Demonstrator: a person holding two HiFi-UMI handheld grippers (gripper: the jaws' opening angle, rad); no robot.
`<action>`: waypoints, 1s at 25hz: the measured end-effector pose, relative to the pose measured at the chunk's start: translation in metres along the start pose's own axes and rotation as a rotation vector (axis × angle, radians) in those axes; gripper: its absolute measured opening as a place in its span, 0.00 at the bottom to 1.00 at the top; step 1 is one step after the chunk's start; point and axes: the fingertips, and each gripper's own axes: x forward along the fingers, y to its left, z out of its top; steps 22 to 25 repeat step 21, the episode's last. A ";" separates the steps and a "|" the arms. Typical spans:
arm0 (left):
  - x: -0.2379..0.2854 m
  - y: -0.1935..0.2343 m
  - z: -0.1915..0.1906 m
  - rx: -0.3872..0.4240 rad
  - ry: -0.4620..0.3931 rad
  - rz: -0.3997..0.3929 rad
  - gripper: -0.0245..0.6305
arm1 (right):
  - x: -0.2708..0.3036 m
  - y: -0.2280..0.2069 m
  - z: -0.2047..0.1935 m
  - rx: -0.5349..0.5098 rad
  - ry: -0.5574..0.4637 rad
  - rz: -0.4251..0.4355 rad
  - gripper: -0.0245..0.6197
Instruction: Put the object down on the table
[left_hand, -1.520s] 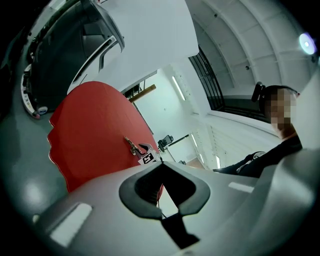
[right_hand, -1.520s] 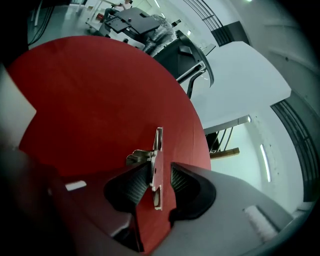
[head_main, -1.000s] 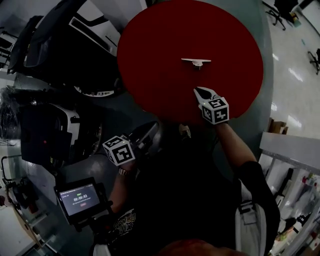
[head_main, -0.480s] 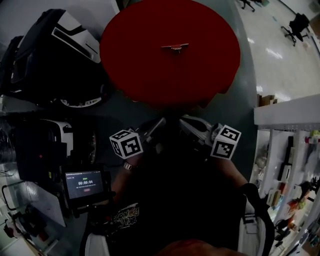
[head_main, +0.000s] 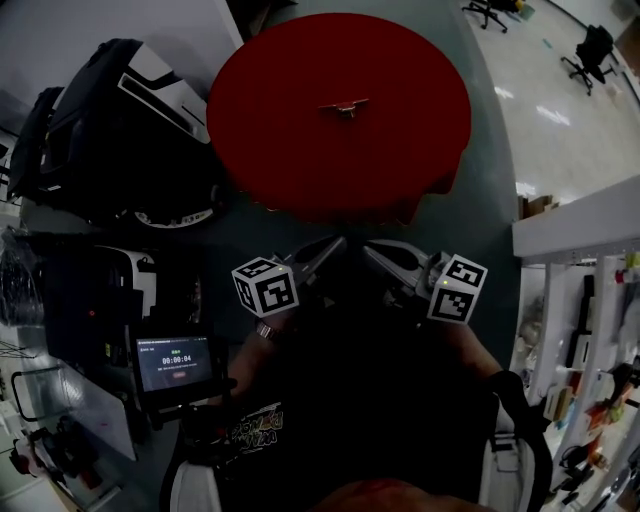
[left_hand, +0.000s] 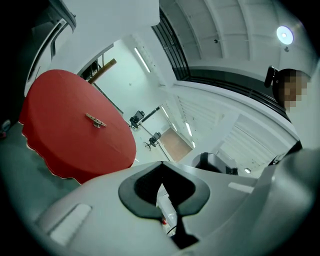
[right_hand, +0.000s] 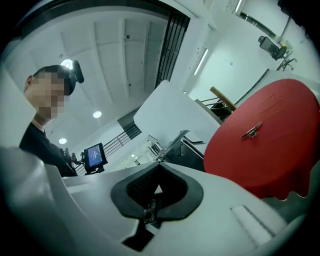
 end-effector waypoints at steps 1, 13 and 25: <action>0.006 -0.007 -0.003 0.003 -0.004 -0.004 0.06 | -0.009 0.001 0.001 0.000 0.007 0.003 0.04; 0.043 -0.027 -0.032 -0.010 -0.030 0.031 0.06 | -0.059 -0.011 0.001 0.027 0.052 0.022 0.04; 0.043 -0.030 -0.038 -0.041 -0.047 0.038 0.06 | -0.067 -0.010 -0.002 0.047 0.055 0.033 0.04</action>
